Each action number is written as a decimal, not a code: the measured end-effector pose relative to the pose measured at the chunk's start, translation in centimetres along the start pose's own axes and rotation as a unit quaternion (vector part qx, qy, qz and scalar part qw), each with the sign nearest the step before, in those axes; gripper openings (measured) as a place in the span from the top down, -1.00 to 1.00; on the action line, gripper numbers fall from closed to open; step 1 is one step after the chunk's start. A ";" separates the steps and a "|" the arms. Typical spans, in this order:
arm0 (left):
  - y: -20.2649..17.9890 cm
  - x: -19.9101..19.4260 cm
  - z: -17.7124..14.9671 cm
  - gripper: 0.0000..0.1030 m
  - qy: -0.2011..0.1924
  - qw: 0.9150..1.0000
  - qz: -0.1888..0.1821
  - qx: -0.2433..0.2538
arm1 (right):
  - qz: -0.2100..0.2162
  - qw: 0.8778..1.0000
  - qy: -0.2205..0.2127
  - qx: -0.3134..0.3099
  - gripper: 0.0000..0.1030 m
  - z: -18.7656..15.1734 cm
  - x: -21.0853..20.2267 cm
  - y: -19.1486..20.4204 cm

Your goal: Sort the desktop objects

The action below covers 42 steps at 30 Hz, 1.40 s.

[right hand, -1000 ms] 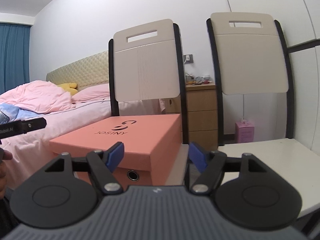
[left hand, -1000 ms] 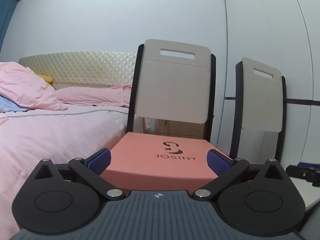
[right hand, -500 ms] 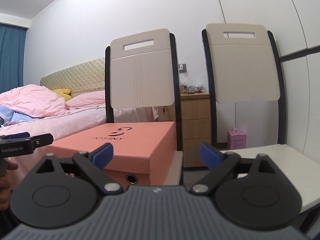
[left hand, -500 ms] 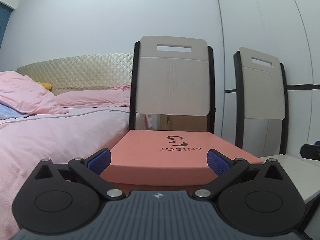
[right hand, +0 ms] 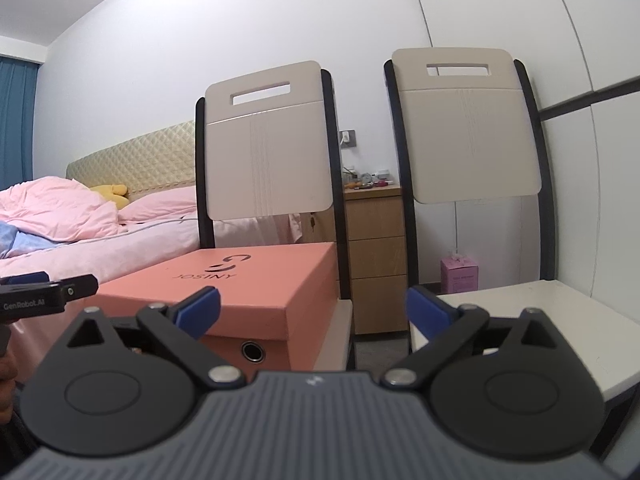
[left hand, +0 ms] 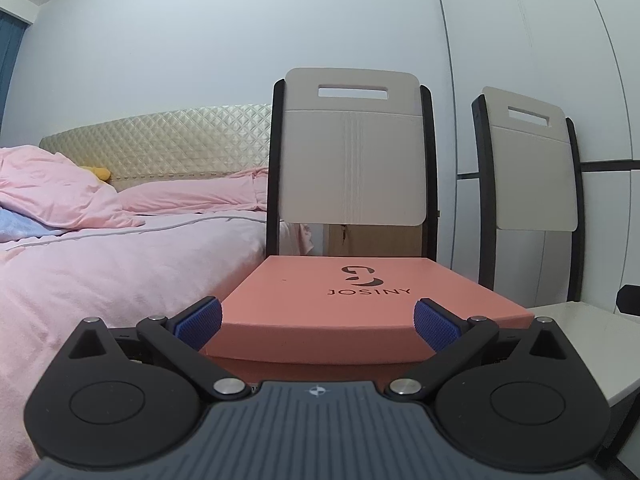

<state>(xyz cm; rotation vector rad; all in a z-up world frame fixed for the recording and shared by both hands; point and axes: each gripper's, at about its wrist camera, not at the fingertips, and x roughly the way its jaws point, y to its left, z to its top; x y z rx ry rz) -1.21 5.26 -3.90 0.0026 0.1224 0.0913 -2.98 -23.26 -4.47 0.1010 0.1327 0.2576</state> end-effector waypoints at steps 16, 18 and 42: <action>-0.3 -0.1 -0.6 -1.00 0.000 1.000 0.007 -0.002 | 0.009 1.000 0.017 -0.005 -1.00 -0.5 1.0 1.1; -0.4 -0.1 -0.6 -1.00 0.001 1.000 0.006 -0.002 | 0.012 1.000 0.018 -0.011 -1.00 -0.5 1.1 1.5; -0.2 -0.2 -0.7 -1.00 0.002 1.000 0.001 -0.009 | -0.016 1.000 0.021 -0.007 -1.00 -0.5 1.2 0.9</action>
